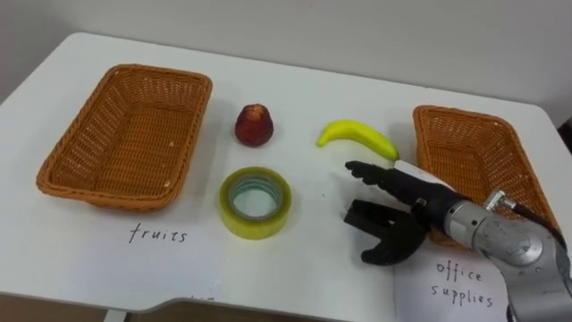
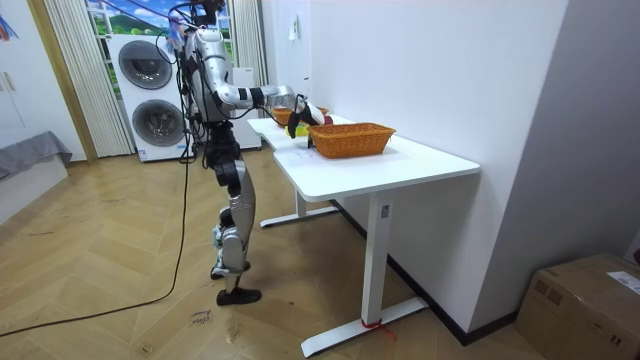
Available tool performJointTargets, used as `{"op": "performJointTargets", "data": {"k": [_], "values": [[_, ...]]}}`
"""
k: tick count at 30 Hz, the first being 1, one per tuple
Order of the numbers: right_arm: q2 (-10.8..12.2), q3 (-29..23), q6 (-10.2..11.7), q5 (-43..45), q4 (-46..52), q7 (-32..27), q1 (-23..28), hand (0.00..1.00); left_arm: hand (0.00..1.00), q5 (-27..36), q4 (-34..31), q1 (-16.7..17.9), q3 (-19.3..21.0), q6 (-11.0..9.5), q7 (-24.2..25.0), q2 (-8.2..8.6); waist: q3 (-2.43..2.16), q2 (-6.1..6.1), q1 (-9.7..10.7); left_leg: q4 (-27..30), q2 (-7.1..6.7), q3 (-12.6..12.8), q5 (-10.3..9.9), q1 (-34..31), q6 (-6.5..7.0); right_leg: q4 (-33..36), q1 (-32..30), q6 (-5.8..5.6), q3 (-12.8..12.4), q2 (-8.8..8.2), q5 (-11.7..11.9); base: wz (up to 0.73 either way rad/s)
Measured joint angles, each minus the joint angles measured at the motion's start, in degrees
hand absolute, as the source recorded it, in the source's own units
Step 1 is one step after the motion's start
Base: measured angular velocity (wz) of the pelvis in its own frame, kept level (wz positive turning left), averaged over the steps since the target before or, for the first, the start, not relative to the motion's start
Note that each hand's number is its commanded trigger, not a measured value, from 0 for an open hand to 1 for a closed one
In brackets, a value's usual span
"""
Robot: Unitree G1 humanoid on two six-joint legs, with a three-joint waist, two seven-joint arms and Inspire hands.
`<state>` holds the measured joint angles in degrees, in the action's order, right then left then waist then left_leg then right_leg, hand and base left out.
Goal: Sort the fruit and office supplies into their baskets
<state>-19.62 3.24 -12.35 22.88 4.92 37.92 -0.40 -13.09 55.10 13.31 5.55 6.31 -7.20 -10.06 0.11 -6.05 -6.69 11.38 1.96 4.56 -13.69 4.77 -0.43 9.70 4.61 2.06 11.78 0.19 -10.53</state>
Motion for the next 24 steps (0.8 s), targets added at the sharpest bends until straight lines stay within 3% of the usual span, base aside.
{"op": "performJointTargets", "data": {"k": [19,24], "values": [[0.26,0.23,-0.96,8.0,-0.08,4.04,0.76,0.0,0.0,0.14,0.01,-0.13,0.05,0.09,1.32,-0.06,0.13,-0.38,-0.01,0.1,-0.17,-0.63,0.01,0.13,0.01,-0.04,0.45,-0.04,0.99,-0.22,0.01,0.01],[0.26,0.34,-1.47,8.84,-0.13,3.94,0.53,0.0,0.0,0.14,0.03,-0.51,-0.03,0.79,1.83,-0.06,0.4,-1.04,-0.05,0.1,-0.39,-0.84,0.1,0.03,0.17,-0.06,0.42,-0.15,1.13,-0.41,0.02,0.0]]}}
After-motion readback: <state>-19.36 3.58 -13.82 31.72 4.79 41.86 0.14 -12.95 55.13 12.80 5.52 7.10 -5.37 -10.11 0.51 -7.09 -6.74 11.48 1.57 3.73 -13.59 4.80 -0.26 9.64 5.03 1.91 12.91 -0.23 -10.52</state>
